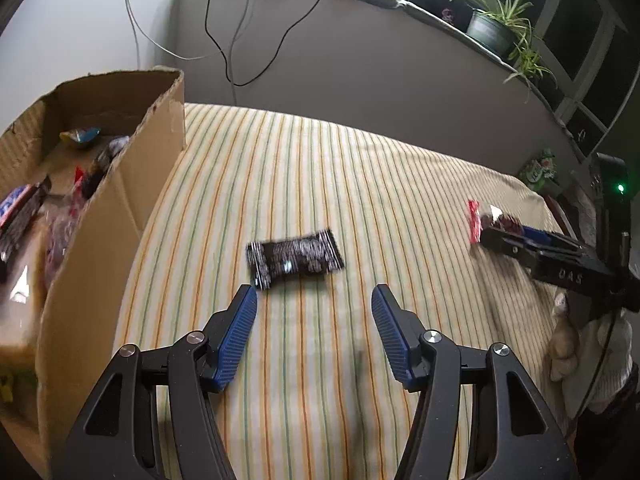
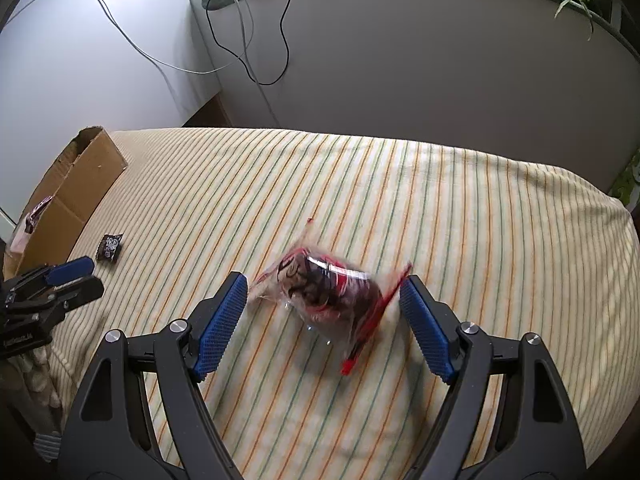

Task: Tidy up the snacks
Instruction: 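Move both open tools back toward the dark wrapped candy on the bed, then grasp the dark wrapped candy with the left tool while the right tool grasps the red-wrapped treat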

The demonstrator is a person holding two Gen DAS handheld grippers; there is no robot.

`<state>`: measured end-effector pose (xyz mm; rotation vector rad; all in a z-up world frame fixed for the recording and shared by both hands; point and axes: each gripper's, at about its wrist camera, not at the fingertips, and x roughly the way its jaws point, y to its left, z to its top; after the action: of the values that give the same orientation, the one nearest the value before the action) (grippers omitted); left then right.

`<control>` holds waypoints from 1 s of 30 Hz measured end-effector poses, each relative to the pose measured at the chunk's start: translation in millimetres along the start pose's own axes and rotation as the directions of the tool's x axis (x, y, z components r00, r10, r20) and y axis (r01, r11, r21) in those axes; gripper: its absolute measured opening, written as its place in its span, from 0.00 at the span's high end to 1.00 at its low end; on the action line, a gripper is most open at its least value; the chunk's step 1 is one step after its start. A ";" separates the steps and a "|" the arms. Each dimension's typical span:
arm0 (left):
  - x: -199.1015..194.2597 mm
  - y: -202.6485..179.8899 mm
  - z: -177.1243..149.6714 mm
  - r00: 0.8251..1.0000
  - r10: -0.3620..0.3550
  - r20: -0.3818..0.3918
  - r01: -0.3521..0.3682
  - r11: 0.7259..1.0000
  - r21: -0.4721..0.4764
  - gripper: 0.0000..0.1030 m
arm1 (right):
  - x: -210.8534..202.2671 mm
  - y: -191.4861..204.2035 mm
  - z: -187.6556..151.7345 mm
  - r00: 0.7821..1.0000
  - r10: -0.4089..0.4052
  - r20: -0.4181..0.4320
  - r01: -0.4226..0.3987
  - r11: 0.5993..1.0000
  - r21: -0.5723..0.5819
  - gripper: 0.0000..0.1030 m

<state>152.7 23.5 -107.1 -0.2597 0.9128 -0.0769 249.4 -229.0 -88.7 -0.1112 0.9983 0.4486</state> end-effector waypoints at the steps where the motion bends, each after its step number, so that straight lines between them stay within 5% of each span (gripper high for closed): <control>1: 1.5 -0.8 2.5 1.000 0.006 0.001 -0.006 1.000 0.002 0.44 | 1.1 1.0 1.2 1.000 -0.003 -0.001 0.003 1.000 -0.002 0.21; 11: 12.1 -8.9 6.4 0.997 0.069 0.026 -0.071 0.996 0.060 0.48 | 18.5 10.1 16.0 0.999 -0.027 -0.020 0.026 0.999 -0.026 0.21; 25: 14.0 -14.4 8.0 0.998 0.058 0.027 -0.061 0.991 0.120 0.63 | 25.1 12.8 19.5 0.999 -0.035 -0.018 0.034 0.999 -0.042 0.21; 30: 13.2 -15.4 7.7 0.998 0.052 0.028 -0.055 0.991 0.118 0.65 | 23.0 7.7 18.6 0.999 -0.030 -0.011 0.030 0.999 -0.028 0.29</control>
<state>167.6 7.8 -108.9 -0.1252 0.8860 -0.0784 271.4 -209.4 -96.8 -0.1537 1.0004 0.4351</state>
